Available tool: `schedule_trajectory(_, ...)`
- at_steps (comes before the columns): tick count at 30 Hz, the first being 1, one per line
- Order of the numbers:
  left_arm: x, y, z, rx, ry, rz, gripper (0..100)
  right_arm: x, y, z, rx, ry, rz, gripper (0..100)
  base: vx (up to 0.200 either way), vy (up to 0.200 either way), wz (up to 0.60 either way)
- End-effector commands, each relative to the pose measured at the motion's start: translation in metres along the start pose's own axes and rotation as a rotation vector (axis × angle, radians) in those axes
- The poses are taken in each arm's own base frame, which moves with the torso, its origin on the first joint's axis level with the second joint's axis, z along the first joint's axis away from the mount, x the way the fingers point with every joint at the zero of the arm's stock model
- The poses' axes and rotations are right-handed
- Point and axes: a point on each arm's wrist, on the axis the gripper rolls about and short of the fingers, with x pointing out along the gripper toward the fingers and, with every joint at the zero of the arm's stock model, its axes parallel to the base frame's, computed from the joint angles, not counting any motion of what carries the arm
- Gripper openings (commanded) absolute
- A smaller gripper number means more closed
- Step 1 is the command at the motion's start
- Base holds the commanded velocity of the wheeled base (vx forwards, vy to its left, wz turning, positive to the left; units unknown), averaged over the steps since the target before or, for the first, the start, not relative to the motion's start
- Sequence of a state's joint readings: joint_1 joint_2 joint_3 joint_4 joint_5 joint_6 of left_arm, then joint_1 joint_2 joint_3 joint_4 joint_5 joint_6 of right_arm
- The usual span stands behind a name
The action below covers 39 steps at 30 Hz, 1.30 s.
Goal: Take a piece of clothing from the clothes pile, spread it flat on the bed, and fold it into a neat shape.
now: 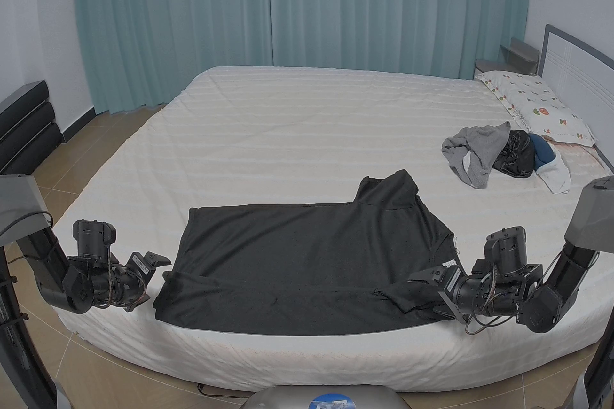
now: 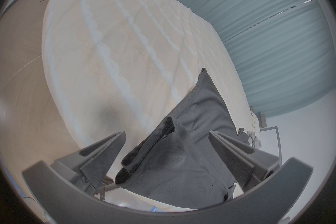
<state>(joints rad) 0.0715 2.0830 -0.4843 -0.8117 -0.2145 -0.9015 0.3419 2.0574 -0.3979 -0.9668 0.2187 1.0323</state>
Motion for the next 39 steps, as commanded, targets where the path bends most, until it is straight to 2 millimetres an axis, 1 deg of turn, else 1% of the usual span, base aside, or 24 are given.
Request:
schedule_trajectory(1, 0.0, 0.003, -0.002, -0.003, 0.006, 0.008, 100, 0.01, -0.001, -0.001, 0.01, -0.017, -0.004, 100, 0.0, 0.0, 0.0)
schedule_trajectory(6, 0.0, 0.003, -0.002, -0.003, 0.005, 0.007, 100, 0.01, 0.0, -0.001, 0.006, -0.025, 0.0, 100, 0.0, 0.0, 0.0)
schedule_trajectory(13, 0.0, 0.003, -0.002, 0.0, 0.006, 0.007, 100, 0.012, 0.0, -0.008, -0.008, -0.039, -0.031, 100, 0.0, 0.0, 0.0)
schedule_trajectory(19, 0.001, 0.003, -0.003, -0.001, 0.007, 0.01, 100, 0.021, 0.0, -0.005, -0.008, -0.069, -0.042, 100, 0.0, 0.0, 0.0)
schedule_trajectory(24, 0.001, 0.003, -0.003, -0.001, 0.008, 0.011, 100, 0.022, 0.0, -0.004, -0.008, -0.078, -0.049, 100, 0.0, 0.0, 0.0)
schedule_trajectory(25, 0.001, 0.003, -0.003, -0.001, 0.007, 0.01, 100, 0.023, -0.001, -0.005, -0.007, -0.076, -0.05, 0, 0.0, 0.0, 0.0)
schedule_trajectory(39, 0.001, 0.004, -0.003, -0.001, 0.008, 0.011, 100, 0.018, -0.002, -0.005, 0.0, -0.084, -0.062, 0, 0.0, 0.0, 0.0)
